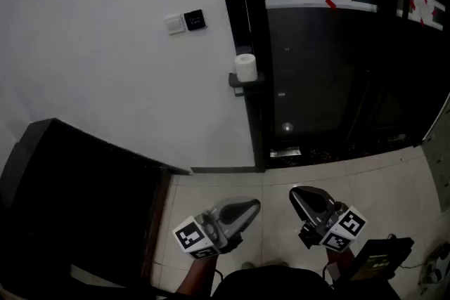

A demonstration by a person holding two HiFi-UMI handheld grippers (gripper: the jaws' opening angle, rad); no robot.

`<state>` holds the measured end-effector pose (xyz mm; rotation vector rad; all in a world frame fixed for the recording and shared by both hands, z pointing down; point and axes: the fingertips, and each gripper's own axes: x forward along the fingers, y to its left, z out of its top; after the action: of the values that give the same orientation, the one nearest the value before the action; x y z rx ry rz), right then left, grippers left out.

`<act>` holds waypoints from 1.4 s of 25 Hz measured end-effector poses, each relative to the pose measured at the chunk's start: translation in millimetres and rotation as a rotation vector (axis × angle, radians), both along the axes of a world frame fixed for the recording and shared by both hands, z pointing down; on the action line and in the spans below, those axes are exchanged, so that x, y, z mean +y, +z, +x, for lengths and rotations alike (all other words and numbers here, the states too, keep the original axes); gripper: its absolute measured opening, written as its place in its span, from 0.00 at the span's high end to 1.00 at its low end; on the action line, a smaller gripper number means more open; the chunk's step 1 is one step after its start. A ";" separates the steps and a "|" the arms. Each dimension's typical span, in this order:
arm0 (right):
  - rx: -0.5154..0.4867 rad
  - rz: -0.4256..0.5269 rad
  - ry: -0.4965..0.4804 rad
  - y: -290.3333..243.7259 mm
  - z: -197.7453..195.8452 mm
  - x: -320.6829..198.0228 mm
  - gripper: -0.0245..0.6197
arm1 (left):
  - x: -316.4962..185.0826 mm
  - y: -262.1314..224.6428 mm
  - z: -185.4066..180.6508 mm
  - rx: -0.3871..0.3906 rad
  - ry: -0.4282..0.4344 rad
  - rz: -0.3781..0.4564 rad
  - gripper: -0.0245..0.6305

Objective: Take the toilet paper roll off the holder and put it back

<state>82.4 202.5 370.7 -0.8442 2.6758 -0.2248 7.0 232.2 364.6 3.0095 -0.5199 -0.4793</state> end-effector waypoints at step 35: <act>0.000 -0.032 -0.010 21.0 47.2 -51.9 0.96 | -50.5 14.6 51.6 -0.046 -0.009 -0.041 0.97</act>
<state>129.6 150.6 391.7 -0.8408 2.6839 -0.2708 58.6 181.7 379.2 2.9868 -0.5402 -0.3957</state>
